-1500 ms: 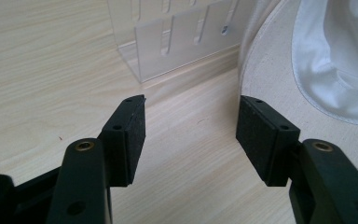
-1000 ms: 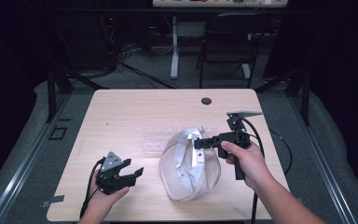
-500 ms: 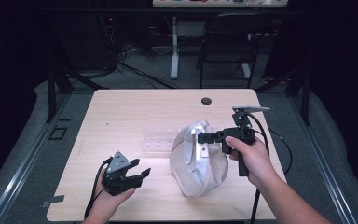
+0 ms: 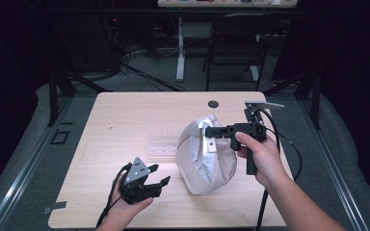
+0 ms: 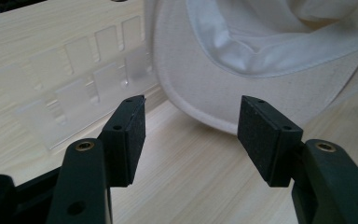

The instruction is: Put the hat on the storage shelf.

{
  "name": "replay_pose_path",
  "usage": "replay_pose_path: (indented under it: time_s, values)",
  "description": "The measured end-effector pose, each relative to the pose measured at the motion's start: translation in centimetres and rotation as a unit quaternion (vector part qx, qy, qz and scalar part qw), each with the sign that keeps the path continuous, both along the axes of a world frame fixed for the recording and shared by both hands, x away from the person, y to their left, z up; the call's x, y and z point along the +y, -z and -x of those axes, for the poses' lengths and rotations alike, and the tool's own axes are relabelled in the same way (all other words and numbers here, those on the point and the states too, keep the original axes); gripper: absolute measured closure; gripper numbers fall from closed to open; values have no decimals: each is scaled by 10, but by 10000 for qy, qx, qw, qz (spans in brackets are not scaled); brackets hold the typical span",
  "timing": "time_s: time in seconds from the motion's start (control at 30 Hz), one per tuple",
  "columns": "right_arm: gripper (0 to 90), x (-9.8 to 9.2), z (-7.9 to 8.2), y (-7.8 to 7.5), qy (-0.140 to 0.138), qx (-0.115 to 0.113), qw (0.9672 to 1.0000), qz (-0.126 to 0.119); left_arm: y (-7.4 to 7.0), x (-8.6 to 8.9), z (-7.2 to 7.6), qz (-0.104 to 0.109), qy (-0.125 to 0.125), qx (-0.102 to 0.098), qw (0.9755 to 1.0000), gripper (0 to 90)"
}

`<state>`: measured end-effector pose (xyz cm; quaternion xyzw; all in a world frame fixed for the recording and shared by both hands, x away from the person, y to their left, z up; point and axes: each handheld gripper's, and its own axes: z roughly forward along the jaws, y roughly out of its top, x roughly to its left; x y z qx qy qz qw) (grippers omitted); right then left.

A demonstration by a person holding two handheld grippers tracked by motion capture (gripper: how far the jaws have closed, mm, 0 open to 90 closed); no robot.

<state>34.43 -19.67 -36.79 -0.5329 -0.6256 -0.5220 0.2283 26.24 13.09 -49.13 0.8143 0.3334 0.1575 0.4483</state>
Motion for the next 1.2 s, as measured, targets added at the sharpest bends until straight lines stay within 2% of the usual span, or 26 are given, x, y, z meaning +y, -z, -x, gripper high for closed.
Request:
replay_pose_path:
  time_s: [0.17,0.3,0.43,0.53,0.6,0.7,0.73,0.77,0.9,0.97,1.0,1.07,1.1,1.13,1.2]
  values:
    - [821,2,-3,-5,-24,-74,10000,-43,-1,-10,8,39,173,-30,9998,410]
    - [821,5,-5,-8,5,-112,9999,-42,-2,-20,13,63,333,38,9994,409]
    - [822,10,-7,-14,49,-163,9998,-60,0,-35,15,-11,482,16,9988,402]
    - [822,11,-9,-16,30,-185,9998,-78,1,-43,16,-81,545,-27,9985,388]
    - [822,16,-11,-21,39,-221,9997,-70,2,-55,16,-224,651,-87,9976,382]
    - [822,20,-13,-24,31,-256,9996,-79,3,-64,16,-329,723,-88,9968,385]
    - [822,20,-13,-24,31,-256,9996,-79,3,-67,16,-359,730,-121,9966,385]
    - [822,22,-14,-26,36,-259,9996,-100,3,-74,16,-480,751,-205,9958,385]
    - [822,26,-14,-26,25,-259,9996,-107,5,-84,14,-618,728,-278,9950,388]
    - [822,27,-15,-26,3,-259,9996,-111,7,-90,14,-819,679,-336,9938,512]
    - [822,28,-15,-26,1,-259,9996,-109,9,-93,14,-1080,584,-453,9914,550]
    - [822,28,-14,-26,-1,-269,9996,-100,10,-93,15,-1195,557,-527,9899,658]
    - [822,28,-14,-26,-1,-269,9996,-100,10,-93,15,-1195,557,-527,9899,687]
    - [822,27,-13,-27,-18,-313,9995,-51,9,-91,17,-1315,500,-652,9879,718]
    - [821,27,-13,-28,-13,-320,9995,-70,8,-88,17,-1339,513,-657,9875,737]
